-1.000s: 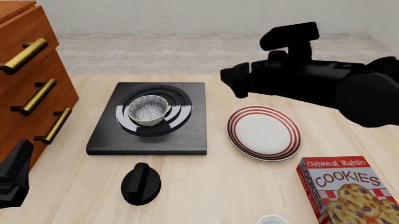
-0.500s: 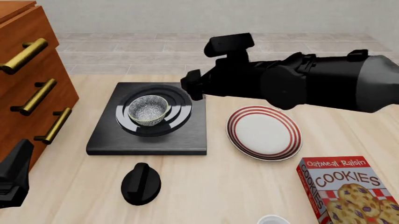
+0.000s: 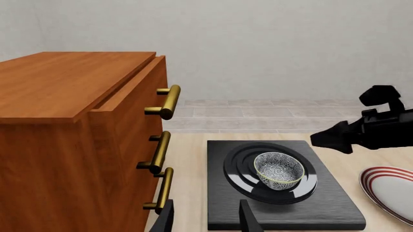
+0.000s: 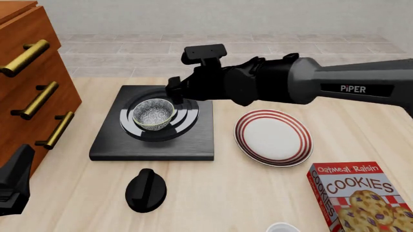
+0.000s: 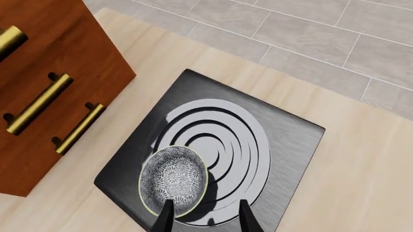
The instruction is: Pick the akita bowl on the stove and place it on the plate.
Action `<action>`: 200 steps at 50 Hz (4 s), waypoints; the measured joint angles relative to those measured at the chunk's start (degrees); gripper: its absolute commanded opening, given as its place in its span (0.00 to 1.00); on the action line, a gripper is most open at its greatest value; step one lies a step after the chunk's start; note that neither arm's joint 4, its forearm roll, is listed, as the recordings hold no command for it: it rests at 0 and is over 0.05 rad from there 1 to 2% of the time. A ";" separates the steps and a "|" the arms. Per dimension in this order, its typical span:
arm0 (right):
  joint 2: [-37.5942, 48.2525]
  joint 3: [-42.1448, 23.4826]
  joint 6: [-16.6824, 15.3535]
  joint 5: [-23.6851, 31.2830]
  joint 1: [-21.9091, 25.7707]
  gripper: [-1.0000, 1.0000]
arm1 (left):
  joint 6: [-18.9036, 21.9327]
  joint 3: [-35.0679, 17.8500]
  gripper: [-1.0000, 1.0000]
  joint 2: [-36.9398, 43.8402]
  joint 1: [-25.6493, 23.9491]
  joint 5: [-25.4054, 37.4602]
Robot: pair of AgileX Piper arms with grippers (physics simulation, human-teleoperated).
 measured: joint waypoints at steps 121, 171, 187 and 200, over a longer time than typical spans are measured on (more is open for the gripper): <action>7.26 -1.38 -0.12 -3.86 0.89 0.00 | 0.00 -0.02 1.00 0.00 0.00 0.03; -10.41 20.01 -4.86 -4.15 -22.64 0.00 | 0.01 0.10 1.00 0.01 0.00 -0.11; -12.61 28.56 -6.43 -6.31 -29.36 0.00 | 0.02 0.03 1.00 -0.06 0.01 0.02; -8.86 30.92 -4.53 -8.18 -30.31 0.00 | 0.02 0.04 1.00 -0.06 0.01 0.01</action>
